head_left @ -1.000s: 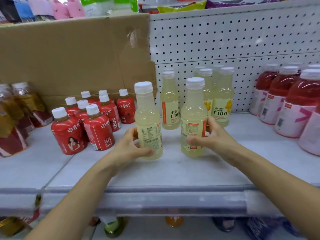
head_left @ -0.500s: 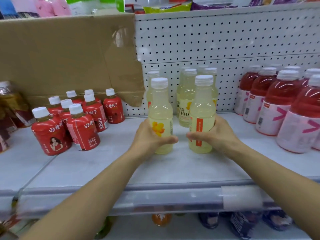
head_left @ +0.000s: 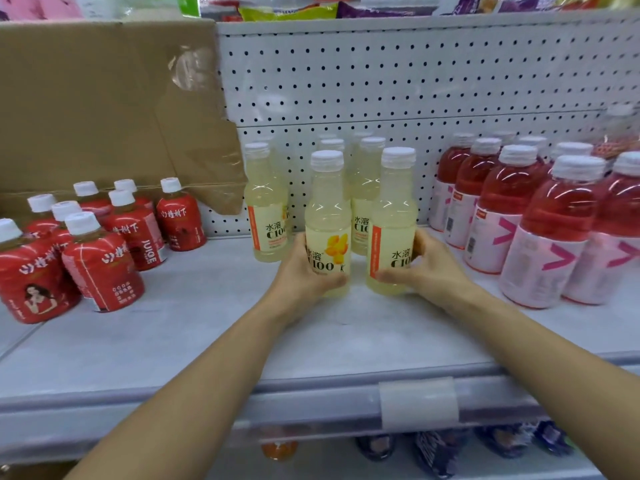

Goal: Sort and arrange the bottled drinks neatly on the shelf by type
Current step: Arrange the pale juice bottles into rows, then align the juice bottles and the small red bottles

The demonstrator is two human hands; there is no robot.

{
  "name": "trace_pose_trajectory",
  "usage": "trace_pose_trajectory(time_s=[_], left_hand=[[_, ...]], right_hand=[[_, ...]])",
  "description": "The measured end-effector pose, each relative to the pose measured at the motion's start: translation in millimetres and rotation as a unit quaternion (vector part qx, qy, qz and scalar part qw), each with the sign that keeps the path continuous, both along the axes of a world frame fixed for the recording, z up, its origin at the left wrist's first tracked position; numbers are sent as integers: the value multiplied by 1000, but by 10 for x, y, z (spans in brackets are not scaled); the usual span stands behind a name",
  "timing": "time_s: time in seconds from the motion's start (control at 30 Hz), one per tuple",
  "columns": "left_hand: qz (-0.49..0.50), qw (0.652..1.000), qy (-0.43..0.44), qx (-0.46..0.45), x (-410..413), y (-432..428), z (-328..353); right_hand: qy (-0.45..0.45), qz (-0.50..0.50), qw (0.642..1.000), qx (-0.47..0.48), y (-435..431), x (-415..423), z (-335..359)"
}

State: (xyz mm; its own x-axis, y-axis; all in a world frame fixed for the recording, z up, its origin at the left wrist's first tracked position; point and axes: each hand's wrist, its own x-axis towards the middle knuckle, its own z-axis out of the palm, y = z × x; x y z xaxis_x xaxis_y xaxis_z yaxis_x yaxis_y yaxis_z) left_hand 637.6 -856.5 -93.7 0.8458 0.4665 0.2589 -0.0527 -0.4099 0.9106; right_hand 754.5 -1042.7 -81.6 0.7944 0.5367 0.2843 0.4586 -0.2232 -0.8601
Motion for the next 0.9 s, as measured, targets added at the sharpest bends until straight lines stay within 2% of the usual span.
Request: trace_pose_trajectory(time_s=[0.3,0.4,0.5,0.6,0.73,0.9], left_hand=[[49,998,-26,33,97,-28,31],[50,998,-24,28,116,-32,23],[7,1000,-5,10,88,44,-4],[0,1000,-3,3,105,59,6],[50,998,-27,40,185,-44,8],[49,997,-24,58,224,-10,-12]], right_hand=[[-29,-47,998,-26,133,76,53],[6,1,1000,-8,106,61,7],[19,35,999,1,54,99,-26],[-2,20,1000,11,69,121,-24],[-22,-10,1000,18,113,102,-40],[-37,-34,999,7,160,133,-43]])
